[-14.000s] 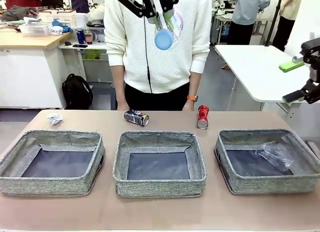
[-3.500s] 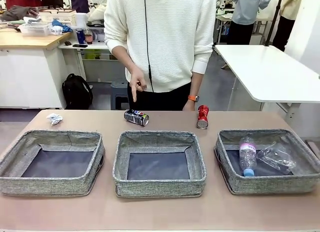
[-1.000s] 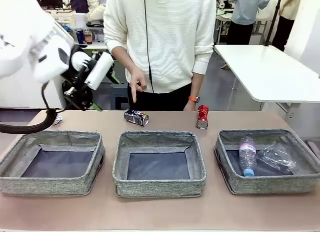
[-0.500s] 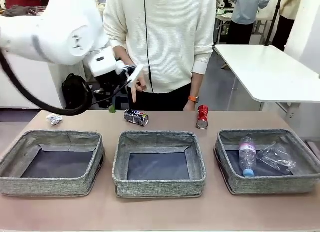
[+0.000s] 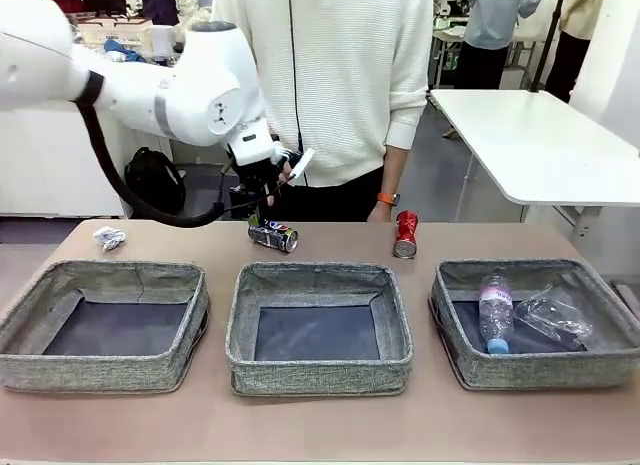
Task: Sort the waste into the appropriate baskets.
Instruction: Pick up the waste item pointed out by the person.
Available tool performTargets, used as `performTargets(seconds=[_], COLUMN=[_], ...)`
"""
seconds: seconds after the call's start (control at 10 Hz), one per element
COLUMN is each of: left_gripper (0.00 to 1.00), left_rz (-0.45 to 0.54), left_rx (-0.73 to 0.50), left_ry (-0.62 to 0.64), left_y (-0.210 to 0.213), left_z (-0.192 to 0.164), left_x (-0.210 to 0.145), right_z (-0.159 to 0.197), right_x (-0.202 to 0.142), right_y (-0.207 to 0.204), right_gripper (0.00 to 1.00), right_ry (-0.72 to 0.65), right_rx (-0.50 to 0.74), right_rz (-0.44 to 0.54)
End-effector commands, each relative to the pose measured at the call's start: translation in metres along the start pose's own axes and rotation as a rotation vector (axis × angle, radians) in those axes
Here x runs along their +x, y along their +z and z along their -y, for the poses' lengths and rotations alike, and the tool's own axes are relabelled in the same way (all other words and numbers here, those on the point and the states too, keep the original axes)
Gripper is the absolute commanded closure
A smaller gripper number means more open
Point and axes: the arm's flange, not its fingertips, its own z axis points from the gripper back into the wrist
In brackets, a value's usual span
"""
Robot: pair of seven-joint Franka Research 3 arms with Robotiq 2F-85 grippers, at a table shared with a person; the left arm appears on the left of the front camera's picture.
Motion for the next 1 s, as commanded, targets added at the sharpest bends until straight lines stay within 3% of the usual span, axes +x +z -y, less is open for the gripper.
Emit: performTargets(seconds=[0.0,0.4,0.5,0.6,0.8,0.9], left_gripper=[0.00,0.00,0.00,0.00,0.00,0.00], left_rz=[-0.047,-0.058,0.016,-0.043,-0.027,-0.070], left_rx=[0.044,0.009,-0.014,0.006,-0.003,0.020], left_ry=[-0.010,-0.004,0.067,-0.024,-0.001,-0.013], left_y=[-0.008,-0.044,-0.044,-0.043,-0.051,-0.056], left_z=[-0.015,-0.030,-0.032,-0.022,-0.025,-0.026], left_x=[-0.001,-0.001,0.004,-0.002,0.002,0.005], right_z=[0.001,0.001,0.001,0.001,0.001,0.001], right_x=[-0.003,-0.003,-0.003,-0.003,-0.003,-0.003], right_y=[0.001,0.001,0.001,0.001,0.001,0.001], right_gripper=[0.00,0.00,0.00,0.00,0.00,0.00], right_ry=[0.015,0.015,0.015,0.015,0.015,0.015], right_rx=[-0.007,-0.007,-0.007,-0.007,-0.007,-0.007], right_rz=[-0.012,-0.012,-0.012,-0.012,-0.012,-0.012])
